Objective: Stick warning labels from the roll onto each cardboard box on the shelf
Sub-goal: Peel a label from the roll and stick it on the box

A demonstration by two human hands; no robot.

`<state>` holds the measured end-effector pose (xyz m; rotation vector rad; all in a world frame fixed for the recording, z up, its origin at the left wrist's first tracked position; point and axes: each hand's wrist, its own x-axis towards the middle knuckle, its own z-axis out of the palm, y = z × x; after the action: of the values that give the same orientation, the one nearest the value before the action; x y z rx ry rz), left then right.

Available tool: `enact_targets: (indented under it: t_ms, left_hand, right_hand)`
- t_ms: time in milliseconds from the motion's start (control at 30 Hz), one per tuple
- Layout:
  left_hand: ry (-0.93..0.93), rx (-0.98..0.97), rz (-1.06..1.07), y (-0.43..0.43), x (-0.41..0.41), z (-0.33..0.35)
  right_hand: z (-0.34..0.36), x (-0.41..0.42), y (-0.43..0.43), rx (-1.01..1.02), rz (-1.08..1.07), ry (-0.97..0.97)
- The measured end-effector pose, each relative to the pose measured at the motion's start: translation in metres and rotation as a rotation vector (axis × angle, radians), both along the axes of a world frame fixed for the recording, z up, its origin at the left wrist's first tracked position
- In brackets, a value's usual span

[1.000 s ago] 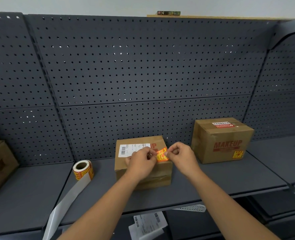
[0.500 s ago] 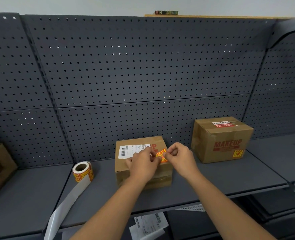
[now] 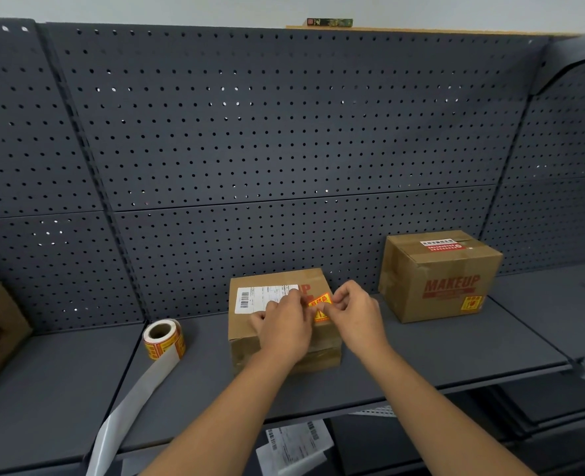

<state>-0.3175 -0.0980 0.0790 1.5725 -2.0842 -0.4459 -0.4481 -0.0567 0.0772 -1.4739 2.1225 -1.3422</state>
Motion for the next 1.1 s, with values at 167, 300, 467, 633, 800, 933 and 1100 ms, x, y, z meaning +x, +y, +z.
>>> enact_targets:
  t_ms: [167,300,467,633,800,933,1100]
  left_hand:
    - [-0.002,0.047,-0.001,-0.003,-0.001,-0.001]
    - [-0.004,0.072,-0.013,-0.005,0.0,-0.002]
    - [0.005,0.083,-0.002,-0.005,-0.001,-0.001]
    - [0.01,0.096,-0.007,-0.005,0.0,0.002]
    - [-0.025,0.093,-0.022,-0.003,0.0,0.003]
    - [-0.09,0.141,-0.041,-0.011,-0.003,0.012]
    - [-0.152,0.095,-0.051,-0.022,-0.009,0.01]
  right_hand:
    - [-0.004,0.0,-0.002,0.018,0.001,-0.007]
    - [-0.006,0.002,-0.001,0.014,-0.001,-0.014]
    - [-0.009,-0.005,-0.003,0.041,-0.016,0.009]
    - [-0.013,-0.01,-0.007,0.181,0.044,-0.055]
    - [-0.02,-0.005,-0.014,0.174,0.008,-0.021]
    - [-0.014,-0.006,-0.023,0.283,-0.051,0.044]
    - [-0.018,-0.007,-0.034,0.319,0.018,-0.004]
